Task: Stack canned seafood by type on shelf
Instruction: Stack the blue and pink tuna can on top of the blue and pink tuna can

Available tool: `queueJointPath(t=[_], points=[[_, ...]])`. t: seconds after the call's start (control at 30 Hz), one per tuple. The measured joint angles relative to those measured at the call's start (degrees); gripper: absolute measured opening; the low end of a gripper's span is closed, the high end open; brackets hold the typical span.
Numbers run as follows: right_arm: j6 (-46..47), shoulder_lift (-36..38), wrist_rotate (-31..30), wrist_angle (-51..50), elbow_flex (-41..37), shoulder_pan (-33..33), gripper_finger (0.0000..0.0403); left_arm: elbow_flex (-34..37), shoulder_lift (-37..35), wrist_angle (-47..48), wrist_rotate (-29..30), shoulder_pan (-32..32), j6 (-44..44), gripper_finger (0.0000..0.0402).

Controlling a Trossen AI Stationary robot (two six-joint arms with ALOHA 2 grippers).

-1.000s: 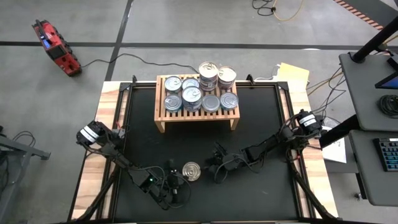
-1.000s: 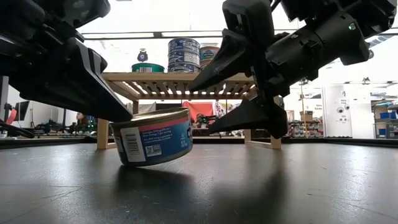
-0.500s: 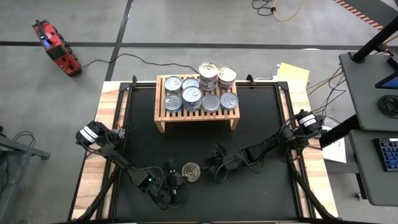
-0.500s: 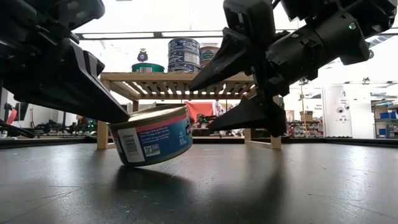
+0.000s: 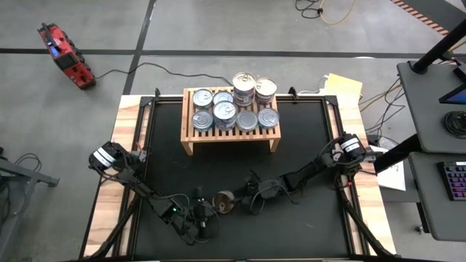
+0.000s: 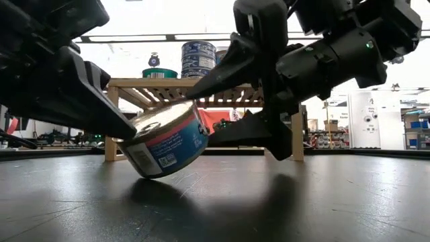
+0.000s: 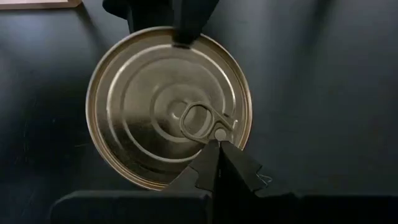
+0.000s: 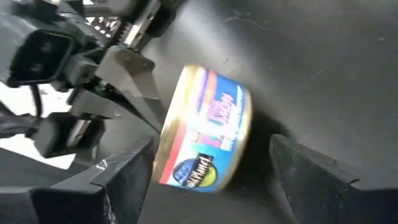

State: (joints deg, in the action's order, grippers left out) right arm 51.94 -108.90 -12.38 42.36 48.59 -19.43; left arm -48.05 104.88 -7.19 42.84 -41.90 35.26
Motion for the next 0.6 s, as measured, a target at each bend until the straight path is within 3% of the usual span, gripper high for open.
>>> queueJointPath(t=[0.2, 0.43, 0.6], points=[[1.4, -0.9, 2.3, -1.6, 1.8, 0.1, 0.0321, 0.1, 0.1, -0.1, -0.3, -0.2, 0.0, 0.0000], [-3.3, -5.6, 7.1, -2.0, 7.7, 0.2, 0.0331, 0.1, 0.1, -0.4, -0.3, -0.2, -0.2, 0.0000], [-6.8, -7.1, 8.2, -9.4, 12.4, 0.3, 0.0320, 0.1, 0.1, -0.8, -0.1, -0.2, -0.2, 0.0000]])
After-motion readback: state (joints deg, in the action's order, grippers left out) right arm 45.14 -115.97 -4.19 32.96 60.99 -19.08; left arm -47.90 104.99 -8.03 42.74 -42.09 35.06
